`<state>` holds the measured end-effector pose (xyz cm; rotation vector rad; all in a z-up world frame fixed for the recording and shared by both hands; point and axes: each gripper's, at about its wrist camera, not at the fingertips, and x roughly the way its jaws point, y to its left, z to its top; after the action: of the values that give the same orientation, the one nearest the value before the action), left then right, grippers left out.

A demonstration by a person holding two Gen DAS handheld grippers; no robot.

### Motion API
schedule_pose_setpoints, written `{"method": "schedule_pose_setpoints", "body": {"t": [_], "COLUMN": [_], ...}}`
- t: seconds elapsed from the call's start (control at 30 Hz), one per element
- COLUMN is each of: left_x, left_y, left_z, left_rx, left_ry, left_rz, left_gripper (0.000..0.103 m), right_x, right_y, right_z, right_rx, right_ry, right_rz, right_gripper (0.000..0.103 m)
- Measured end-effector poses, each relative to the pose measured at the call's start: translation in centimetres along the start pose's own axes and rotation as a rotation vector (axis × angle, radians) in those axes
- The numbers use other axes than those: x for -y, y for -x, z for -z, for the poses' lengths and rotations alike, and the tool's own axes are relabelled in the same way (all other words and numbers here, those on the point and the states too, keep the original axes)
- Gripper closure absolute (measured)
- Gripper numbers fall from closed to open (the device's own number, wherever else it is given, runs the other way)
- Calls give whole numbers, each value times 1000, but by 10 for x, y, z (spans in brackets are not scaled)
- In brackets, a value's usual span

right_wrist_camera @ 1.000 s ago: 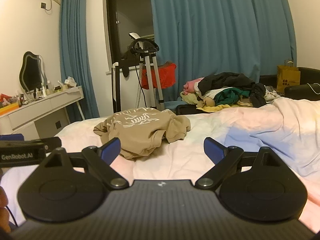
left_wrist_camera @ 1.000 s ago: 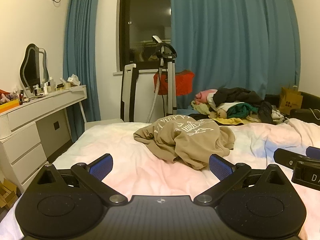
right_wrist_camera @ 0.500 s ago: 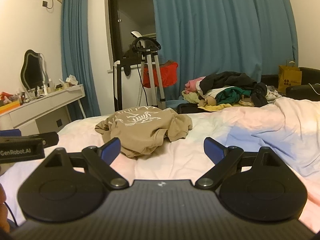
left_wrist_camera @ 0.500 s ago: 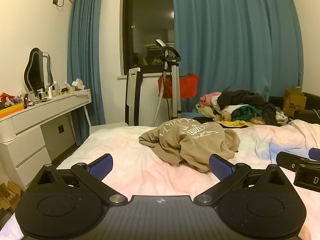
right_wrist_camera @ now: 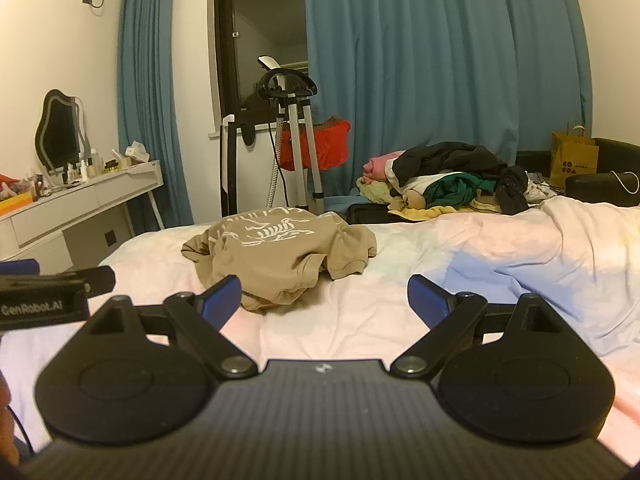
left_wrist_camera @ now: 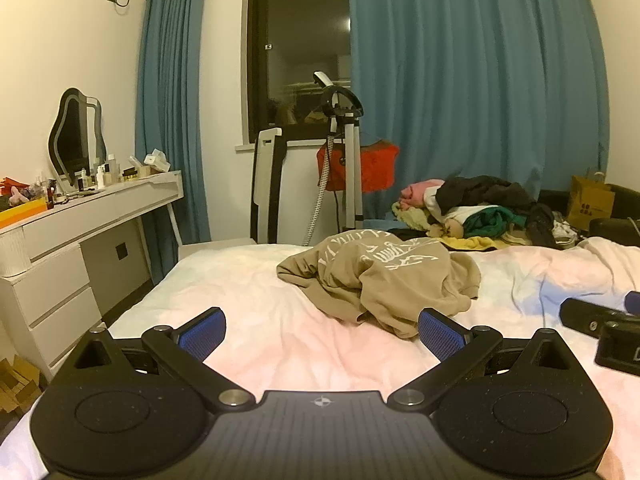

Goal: Fold clothes
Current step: 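Move both grippers toward the crumpled beige sweatshirt on the bed, then grasp the beige sweatshirt edge with the left gripper and lift it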

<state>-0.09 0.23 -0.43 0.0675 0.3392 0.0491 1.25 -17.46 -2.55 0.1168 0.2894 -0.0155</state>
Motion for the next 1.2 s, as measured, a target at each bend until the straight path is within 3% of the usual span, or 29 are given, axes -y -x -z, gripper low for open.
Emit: {"method": "schedule_pose_setpoints", "body": {"t": [0.4, 0.63, 0.73, 0.87, 0.93, 1.0, 1.2], "left_x": [2, 1, 6, 31, 50, 70, 151], "left_y": [0, -4, -21, -68, -93, -116, -176], "left_z": [4, 9, 9, 4, 2, 0, 12], "left_rx": [11, 35, -4, -122, -137, -141, -64], "left_ry": [-3, -1, -4, -61, -84, -121, -369], "left_rz": [2, -4, 65, 157, 165, 176, 180], "left_gripper": [0, 0, 0, 0, 1, 3, 7], "right_x": [1, 7, 17, 37, 45, 52, 74], "right_y": [0, 2, 0, -2, -3, -4, -26], "right_z": [-3, -6, -8, -7, -4, -1, 4], "right_rx": [-9, 10, 4, -1, 20, 46, 45], "right_ry": [-17, -36, -87, -173, -188, -196, -211], "right_rz": [8, 55, 87, 104, 121, 118, 152], "right_gripper": [12, 12, 12, 12, 12, 12, 12]}}
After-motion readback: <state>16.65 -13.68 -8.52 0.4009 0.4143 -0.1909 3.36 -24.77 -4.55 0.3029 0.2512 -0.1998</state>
